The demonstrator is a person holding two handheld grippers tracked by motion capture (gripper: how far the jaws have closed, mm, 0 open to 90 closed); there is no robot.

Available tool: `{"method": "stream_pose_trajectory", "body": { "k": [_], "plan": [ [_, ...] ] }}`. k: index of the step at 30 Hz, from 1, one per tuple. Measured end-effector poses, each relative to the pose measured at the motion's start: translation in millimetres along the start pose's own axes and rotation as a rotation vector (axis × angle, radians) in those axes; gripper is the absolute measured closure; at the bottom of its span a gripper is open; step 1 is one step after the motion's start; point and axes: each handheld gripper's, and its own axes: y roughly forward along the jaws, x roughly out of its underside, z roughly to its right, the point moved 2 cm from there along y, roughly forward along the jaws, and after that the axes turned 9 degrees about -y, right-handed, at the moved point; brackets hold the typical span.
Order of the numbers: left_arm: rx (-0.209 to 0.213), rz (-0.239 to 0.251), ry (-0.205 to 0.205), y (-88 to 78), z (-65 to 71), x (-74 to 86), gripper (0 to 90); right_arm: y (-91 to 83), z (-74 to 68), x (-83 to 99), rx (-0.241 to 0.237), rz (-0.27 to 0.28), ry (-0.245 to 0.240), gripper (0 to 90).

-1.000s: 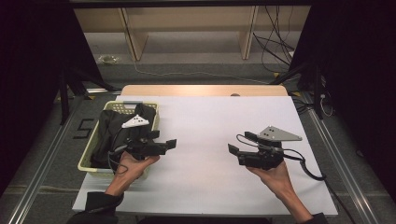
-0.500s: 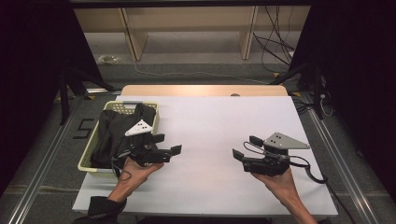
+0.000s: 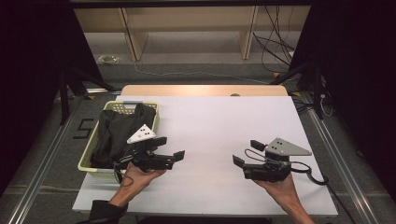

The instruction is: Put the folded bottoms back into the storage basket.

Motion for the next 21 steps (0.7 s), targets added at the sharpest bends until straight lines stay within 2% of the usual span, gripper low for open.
{"method": "stream_pose_trajectory", "body": {
  "k": [12, 16, 21],
  "plan": [
    [0.021, 0.022, 0.021, -4.2, 10.3, 11.8, 9.2, -6.4, -2.6, 8.2, 0.013, 0.004, -0.001, 16.8],
    [0.017, 0.031, 0.038, -5.3, 13.9, 16.9, 8.7, -8.0, -3.7, 14.5, 0.005, -0.005, 0.021, 16.0],
    [0.025, 0.033, 0.032, -8.8, 15.3, 20.6, 8.1, -13.7, -4.0, 17.6, 0.011, -0.003, 0.018, 16.1]
  ]
}}
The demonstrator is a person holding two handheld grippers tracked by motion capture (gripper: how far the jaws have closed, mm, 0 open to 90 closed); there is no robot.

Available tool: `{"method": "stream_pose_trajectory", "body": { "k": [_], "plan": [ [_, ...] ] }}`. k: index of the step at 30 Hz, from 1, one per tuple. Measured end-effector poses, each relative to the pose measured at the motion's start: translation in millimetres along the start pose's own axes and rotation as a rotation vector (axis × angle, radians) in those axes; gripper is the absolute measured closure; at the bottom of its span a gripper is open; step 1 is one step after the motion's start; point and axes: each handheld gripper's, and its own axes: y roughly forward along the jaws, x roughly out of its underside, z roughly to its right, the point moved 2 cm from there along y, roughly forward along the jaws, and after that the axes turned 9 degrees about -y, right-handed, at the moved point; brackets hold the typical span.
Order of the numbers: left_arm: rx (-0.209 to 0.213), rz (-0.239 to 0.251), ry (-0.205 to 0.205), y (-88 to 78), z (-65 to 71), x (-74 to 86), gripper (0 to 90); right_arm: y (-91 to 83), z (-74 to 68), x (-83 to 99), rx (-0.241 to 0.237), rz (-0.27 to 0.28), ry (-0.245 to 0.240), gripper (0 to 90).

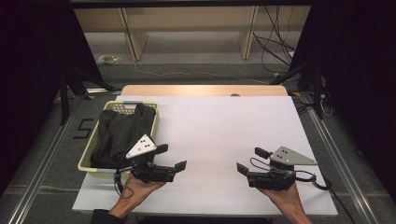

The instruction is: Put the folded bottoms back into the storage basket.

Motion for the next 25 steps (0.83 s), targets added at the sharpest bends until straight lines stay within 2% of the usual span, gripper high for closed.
{"method": "stream_pose_trajectory", "body": {
  "k": [10, 25],
  "plan": [
    [-0.013, 0.007, -0.005, 2.2, -2.9, -1.3, 8.1, 1.9, -0.4, 1.2, 0.004, -0.008, -0.003, 16.0],
    [-0.011, 0.005, -0.002, 3.7, -3.8, -1.6, 7.3, 0.2, 3.2, -0.1, 0.01, 0.003, 0.007, 16.0]
  ]
}}
